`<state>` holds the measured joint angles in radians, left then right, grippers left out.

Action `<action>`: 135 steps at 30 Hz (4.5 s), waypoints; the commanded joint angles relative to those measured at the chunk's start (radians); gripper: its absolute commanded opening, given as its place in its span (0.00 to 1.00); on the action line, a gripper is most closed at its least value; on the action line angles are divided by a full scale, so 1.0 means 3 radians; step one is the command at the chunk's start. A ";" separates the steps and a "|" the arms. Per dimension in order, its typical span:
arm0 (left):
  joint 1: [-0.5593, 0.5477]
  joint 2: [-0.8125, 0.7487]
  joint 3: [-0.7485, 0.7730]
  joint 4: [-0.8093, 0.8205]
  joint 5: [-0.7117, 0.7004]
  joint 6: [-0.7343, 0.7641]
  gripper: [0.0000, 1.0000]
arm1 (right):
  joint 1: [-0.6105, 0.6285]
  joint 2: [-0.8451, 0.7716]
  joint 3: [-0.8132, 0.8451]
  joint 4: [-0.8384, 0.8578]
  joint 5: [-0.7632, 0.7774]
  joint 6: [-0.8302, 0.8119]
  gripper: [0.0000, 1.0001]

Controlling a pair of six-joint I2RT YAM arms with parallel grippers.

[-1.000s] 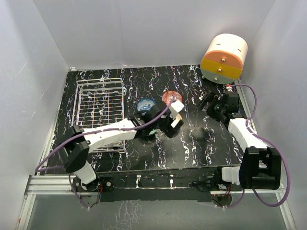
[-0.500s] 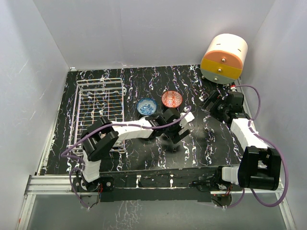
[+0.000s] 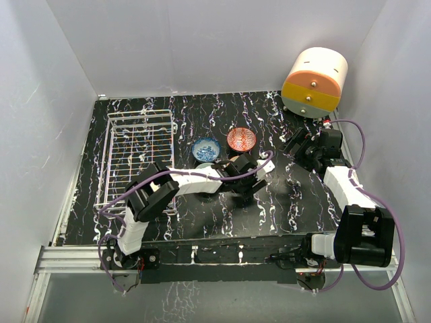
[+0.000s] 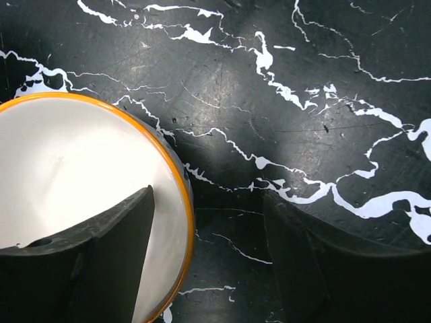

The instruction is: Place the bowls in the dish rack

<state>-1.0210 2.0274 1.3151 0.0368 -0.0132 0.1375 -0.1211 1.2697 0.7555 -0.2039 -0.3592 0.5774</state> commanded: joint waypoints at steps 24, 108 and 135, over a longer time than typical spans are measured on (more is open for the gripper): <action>0.0011 -0.0580 -0.0025 -0.0020 -0.0022 -0.0325 0.00 | -0.0054 -0.0035 -0.0043 0.0189 -0.0005 -0.0038 0.98; 0.4080 -0.1533 -0.3126 0.3574 0.1416 -0.4890 0.47 | -0.0067 0.0018 -0.0171 0.0327 -0.0278 -0.0074 0.98; 0.4090 -0.2275 -0.2011 0.0461 0.0644 -0.3781 0.65 | -0.0069 0.0050 -0.0164 0.0375 -0.0311 -0.0053 0.98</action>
<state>0.2012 1.3914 0.6533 0.3923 0.2535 -1.0878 -0.1360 1.2846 0.7036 -0.1524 -0.4442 0.5739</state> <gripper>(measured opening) 0.622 0.984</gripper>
